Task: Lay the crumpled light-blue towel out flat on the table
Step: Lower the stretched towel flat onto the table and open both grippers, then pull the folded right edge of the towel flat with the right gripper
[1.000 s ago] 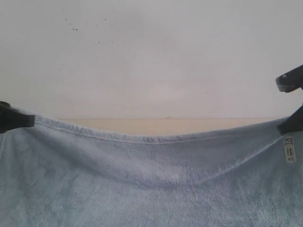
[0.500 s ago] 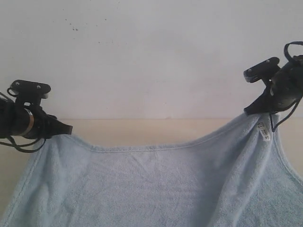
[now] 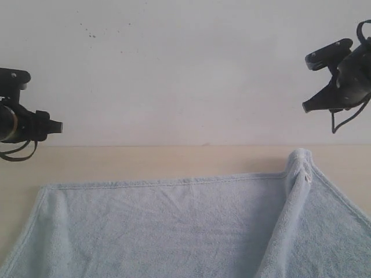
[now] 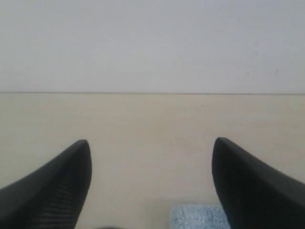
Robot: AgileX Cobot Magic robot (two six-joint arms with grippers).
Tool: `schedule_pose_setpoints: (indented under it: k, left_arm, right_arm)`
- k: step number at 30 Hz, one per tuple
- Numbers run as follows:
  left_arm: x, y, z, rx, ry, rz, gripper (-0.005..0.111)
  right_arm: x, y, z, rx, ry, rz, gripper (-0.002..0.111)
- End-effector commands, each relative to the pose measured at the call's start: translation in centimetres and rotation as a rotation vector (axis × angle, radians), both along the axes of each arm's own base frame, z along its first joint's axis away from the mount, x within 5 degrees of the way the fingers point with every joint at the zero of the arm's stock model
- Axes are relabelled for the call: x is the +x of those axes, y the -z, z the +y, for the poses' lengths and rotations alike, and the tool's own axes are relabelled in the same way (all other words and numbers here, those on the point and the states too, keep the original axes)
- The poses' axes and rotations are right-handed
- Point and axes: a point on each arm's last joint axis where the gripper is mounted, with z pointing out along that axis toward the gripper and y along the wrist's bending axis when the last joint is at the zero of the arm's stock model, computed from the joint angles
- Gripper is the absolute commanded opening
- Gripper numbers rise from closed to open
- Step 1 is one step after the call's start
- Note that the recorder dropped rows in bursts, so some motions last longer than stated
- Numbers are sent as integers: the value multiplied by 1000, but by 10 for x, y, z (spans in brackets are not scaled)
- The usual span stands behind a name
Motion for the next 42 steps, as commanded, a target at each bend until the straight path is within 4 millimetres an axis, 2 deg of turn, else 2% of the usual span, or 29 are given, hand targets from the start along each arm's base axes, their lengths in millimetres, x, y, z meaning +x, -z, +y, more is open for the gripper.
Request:
schedule_pose_setpoints:
  k: [1, 2, 6, 10, 15, 19, 22, 25, 29, 36, 42]
  left_arm:
    - [-24, 8, 2, -38, -3, 51, 66]
    - [-31, 12, 1, -71, 2, 71, 66]
    - [-53, 26, -2, -127, 40, 134, 66]
    - [-72, 31, -7, -182, 109, 179, 66]
    - [-88, 18, -19, -277, 240, 175, 63]
    - [-102, 8, -21, -300, 276, 156, 61]
    - [-114, 5, -18, -289, 270, 146, 61]
    - [-122, 1, -17, -287, 274, 131, 61]
    - [-126, -7, -17, -291, 284, 105, 61]
    - [-126, -8, -17, -291, 285, 102, 61]
    - [-126, -8, -17, -291, 285, 102, 61]
  right_arm:
    - [-24, -3, -8, -7, 52, 151, 5]
    - [-31, 3, -7, 6, 49, 204, 0]
    - [-65, 27, -4, 45, 22, 377, 0]
    - [-97, 31, -5, 55, 2, 397, 0]
    - [-132, 38, -7, 48, -22, 421, 0]
    - [-154, 61, -13, 33, -24, 495, 0]
    - [-162, 77, -26, 64, -6, 485, 0]
    - [-167, 85, -38, 107, 23, 471, 0]
    - [-169, 90, -35, 135, 6, 457, 0]
    - [-177, 105, -29, 171, -37, 435, 0]
    - [-176, 123, -29, 175, -30, 493, 0]
